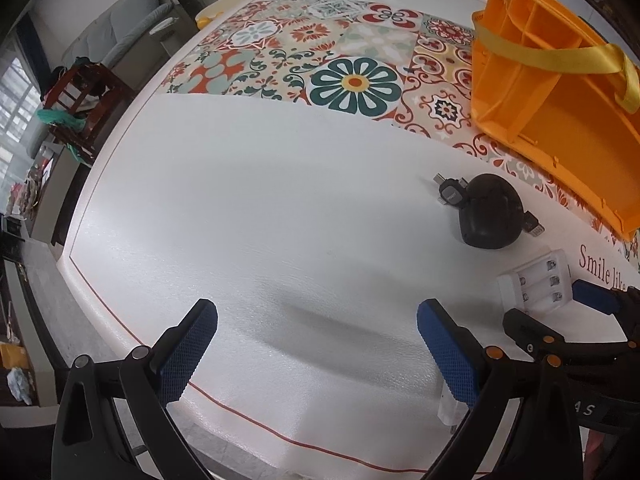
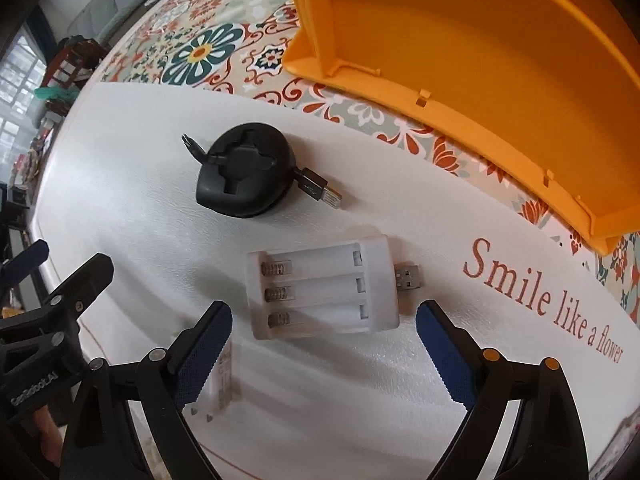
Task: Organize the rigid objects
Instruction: 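Close the right gripper on the white battery charger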
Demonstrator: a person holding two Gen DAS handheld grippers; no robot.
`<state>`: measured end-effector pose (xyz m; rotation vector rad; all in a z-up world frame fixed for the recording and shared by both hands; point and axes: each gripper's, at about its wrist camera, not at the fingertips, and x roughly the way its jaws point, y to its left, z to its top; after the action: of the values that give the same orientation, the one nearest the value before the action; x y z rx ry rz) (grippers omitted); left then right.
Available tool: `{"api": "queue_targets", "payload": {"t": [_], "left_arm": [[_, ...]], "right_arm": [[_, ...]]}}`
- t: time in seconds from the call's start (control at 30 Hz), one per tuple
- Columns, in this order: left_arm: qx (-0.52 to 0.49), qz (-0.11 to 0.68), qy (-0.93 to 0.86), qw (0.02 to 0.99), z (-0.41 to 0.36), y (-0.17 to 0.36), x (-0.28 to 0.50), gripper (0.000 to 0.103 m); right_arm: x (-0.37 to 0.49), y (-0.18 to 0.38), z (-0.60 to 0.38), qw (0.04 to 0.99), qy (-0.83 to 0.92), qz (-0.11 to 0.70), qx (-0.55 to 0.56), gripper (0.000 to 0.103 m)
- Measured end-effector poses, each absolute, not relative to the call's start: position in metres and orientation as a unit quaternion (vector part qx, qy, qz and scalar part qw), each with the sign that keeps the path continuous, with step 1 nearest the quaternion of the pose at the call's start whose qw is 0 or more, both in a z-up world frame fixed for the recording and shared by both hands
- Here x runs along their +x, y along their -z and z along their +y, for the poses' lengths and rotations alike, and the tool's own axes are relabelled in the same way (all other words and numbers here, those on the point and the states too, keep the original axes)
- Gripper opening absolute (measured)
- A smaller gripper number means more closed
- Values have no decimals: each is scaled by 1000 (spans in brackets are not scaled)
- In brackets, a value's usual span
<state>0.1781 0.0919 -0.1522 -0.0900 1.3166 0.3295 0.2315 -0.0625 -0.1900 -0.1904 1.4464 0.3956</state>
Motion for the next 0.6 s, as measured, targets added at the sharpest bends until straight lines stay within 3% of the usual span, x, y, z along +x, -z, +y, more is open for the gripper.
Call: {"api": "queue_targets", "payload": {"t": [0.6], "left_arm": [[-32, 617, -140, 774, 90, 163, 185, 102]], "right_arm": [[237, 200, -46, 743, -156, 641, -110, 91]]}}
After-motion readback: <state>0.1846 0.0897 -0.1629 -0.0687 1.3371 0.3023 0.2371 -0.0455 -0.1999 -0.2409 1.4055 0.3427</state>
